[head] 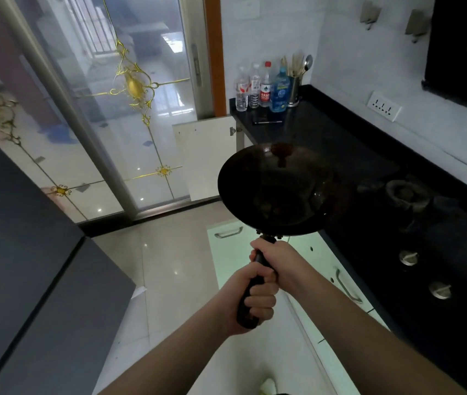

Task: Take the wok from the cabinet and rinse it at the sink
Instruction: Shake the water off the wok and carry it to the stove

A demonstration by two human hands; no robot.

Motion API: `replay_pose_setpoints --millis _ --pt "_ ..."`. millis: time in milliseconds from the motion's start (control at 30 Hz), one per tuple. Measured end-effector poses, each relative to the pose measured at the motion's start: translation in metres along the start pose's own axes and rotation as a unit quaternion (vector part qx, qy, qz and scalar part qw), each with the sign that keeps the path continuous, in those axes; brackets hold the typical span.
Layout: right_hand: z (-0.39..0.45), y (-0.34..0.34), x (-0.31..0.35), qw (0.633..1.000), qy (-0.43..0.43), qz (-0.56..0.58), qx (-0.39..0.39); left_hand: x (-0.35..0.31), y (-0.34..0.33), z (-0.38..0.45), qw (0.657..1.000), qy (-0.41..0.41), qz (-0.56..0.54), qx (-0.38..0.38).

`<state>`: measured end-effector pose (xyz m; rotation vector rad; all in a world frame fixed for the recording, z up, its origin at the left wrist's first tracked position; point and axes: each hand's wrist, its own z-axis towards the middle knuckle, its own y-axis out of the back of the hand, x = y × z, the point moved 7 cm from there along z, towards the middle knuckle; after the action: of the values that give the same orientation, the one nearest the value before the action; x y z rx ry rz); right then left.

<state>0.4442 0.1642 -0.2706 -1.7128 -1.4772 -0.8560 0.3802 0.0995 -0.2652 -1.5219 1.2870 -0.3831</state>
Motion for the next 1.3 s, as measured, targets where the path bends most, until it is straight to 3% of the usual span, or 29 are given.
replay_pose_setpoints --millis 400,867,1300 --pt "0.092 0.003 0.053 0.999 -0.010 0.035 -0.029 -0.089 0.010 0.066 0.999 0.038 0.001 0.035" --pt "0.213 -0.043 0.102 0.987 -0.026 0.067 -0.141 -0.223 0.077 0.118 0.989 0.137 0.015 0.053" --pt "0.256 0.020 0.110 0.958 -0.055 0.149 -0.240 -0.242 0.069 0.198 0.966 0.240 0.026 0.093"
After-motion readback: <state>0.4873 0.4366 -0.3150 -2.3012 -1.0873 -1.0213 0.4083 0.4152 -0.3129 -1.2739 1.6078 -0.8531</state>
